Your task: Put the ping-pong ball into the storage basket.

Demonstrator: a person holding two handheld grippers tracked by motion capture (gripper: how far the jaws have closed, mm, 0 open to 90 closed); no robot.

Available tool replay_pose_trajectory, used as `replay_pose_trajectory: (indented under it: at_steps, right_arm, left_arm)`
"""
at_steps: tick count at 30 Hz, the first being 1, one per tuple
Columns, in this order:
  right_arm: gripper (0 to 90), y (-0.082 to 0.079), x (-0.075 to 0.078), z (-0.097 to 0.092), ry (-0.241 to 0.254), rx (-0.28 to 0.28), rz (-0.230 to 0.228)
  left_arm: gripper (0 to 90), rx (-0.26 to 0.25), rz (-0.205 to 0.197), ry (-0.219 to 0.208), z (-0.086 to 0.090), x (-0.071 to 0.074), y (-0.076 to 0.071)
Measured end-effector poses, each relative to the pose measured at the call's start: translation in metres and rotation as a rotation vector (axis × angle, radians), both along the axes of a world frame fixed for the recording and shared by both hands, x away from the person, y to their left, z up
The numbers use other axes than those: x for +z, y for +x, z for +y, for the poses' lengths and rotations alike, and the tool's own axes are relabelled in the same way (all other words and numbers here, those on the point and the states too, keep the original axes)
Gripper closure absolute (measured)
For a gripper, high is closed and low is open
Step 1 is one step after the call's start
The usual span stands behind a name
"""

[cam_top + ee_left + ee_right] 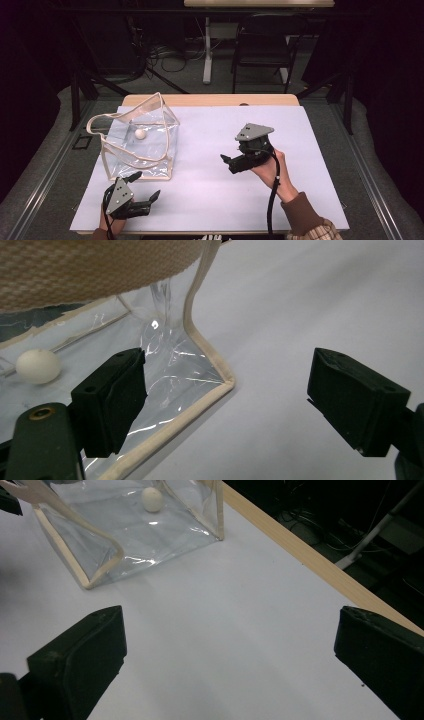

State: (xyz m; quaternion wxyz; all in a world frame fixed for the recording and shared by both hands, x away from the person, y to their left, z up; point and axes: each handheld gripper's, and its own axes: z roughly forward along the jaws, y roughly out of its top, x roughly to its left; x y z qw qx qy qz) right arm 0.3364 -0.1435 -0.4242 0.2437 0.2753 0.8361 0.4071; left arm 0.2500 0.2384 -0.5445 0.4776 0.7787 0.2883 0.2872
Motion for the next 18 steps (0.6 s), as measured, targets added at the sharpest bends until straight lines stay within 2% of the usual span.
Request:
replay_pose_trajectory:
  at_steps: [18]
  right_arm:
    - [0.1, -0.015, -0.021, -0.028, 0.032, -0.049, -0.015]
  left_arm:
    - [16.0, 0.003, 0.0, 0.002, 0.0, 0.0, 0.0]
